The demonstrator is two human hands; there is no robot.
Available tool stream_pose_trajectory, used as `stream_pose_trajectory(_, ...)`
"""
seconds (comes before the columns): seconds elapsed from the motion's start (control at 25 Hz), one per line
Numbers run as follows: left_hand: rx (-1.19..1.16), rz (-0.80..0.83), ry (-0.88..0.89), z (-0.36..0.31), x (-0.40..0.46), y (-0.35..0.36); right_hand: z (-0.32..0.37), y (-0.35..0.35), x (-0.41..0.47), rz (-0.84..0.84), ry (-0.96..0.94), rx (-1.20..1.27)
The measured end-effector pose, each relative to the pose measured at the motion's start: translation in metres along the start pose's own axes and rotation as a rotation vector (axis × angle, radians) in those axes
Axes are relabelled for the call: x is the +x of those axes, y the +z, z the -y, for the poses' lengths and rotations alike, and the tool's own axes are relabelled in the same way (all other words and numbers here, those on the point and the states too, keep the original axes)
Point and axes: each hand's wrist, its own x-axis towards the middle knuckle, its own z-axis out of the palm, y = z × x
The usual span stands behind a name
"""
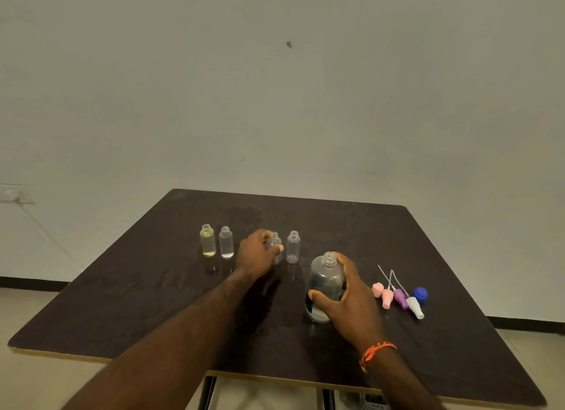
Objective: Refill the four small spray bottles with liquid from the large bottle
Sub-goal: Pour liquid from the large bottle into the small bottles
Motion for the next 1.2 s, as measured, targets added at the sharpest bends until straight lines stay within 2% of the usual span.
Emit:
stream_pose_trajectory(0.36, 0.009, 0.018, 0.14, 0.027, -0.079, -0.03, 0.02, -0.003, -0.007, 0.039, 0.034, 0.024)
stream_pose_trajectory(0.6, -0.015, 0.093, 0.121, 0.028, -0.109, -0.04, 0.035, 0.001, -0.009, 0.071, 0.044, 0.003)
stream_pose_trajectory(0.72, 0.066, 0.12, 0.147, 0.024, -0.109, -0.042, 0.037, 0.001, -0.007, 0.103, -0.012, -0.154)
stream_pose_trajectory(0.96, 0.193, 0.116, 0.258, 0.019, -0.103, -0.048, 0.05, -0.004, 0.001, 0.19, -0.125, -0.641)
stream_pose_trajectory(1.2, 0.24, 0.165, 0.313, 0.016, -0.102, -0.044, 0.052, -0.004, 0.007, 0.199, -0.201, -0.838)
